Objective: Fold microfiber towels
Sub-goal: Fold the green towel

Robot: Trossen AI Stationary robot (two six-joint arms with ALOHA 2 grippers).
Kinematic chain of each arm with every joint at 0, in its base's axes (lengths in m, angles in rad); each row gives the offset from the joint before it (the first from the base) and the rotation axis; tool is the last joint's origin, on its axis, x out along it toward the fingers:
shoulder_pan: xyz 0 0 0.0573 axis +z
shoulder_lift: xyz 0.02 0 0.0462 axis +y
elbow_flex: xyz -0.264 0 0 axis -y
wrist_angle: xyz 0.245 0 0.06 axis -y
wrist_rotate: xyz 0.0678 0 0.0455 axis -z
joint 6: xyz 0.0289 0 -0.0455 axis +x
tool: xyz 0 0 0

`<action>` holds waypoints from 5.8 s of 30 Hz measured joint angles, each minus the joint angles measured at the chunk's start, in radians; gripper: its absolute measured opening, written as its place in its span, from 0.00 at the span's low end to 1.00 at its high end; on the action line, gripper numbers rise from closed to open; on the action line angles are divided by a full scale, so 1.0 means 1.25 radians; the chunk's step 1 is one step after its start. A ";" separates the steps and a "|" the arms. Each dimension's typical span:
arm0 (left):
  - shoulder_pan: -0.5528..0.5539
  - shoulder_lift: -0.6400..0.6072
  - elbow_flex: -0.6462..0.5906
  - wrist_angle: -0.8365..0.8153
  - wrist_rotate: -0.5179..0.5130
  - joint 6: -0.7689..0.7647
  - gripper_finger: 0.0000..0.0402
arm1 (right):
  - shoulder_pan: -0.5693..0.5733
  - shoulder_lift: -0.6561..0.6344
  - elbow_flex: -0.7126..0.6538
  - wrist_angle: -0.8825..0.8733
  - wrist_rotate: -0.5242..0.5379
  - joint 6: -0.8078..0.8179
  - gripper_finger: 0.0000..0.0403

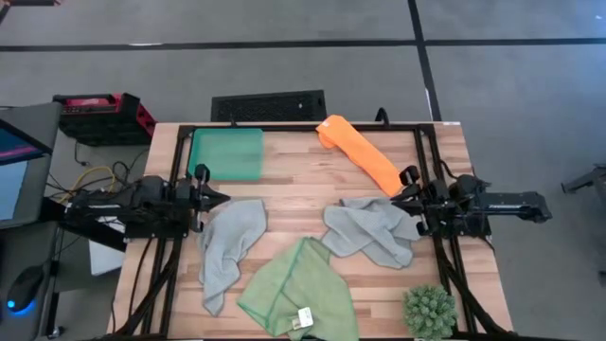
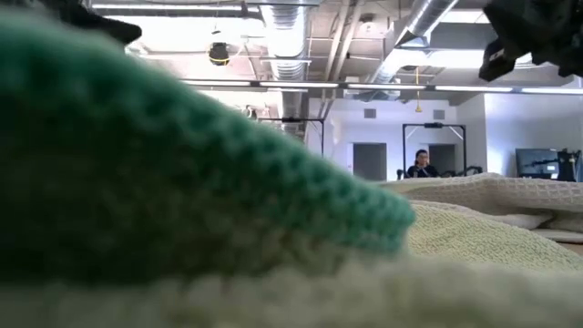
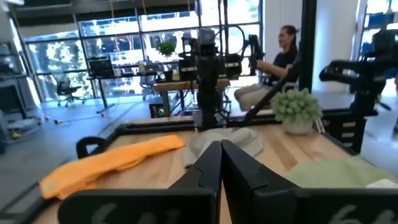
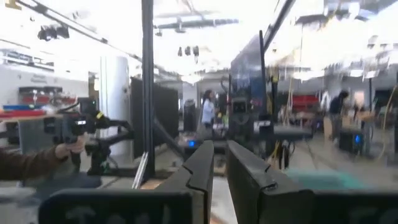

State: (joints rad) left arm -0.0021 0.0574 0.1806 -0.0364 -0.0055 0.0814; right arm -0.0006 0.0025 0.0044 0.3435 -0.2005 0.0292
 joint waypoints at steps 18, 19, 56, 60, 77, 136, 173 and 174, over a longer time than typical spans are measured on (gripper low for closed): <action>-0.035 0.418 0.252 -0.156 -0.013 0.070 0.00 | 0.000 0.155 0.241 -0.395 0.102 -0.108 0.02; -0.037 0.426 0.252 -0.148 -0.002 0.062 0.00 | 0.000 0.175 0.252 -0.406 0.107 -0.108 0.02; -0.576 1.066 0.724 -0.501 -0.390 -0.369 0.00 | 0.127 0.361 0.363 -0.502 0.133 -0.108 0.01; -0.579 1.146 0.768 -0.541 -0.310 -0.536 0.01 | 0.149 0.361 0.363 -0.502 0.150 -0.116 0.01; -0.596 1.336 0.819 -0.502 -0.154 -0.625 0.25 | 0.173 0.361 0.363 -0.502 0.206 -0.135 0.02; -0.644 1.539 0.833 -0.268 -0.170 -0.448 0.18 | 0.173 0.359 0.363 -0.515 0.202 -0.128 0.02; -0.642 1.539 0.833 -0.249 -0.146 -0.582 0.18 | 0.173 0.359 0.363 -0.520 0.203 -0.107 0.02; -0.642 1.539 0.833 -0.249 -0.142 -0.584 0.18 | 0.173 0.359 0.363 -0.520 0.203 -0.107 0.03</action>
State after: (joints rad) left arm -0.8047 1.9812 1.2221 -0.3473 -0.1835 -0.6485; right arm 0.2161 0.4511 0.4580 -0.3071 0.0529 -0.1043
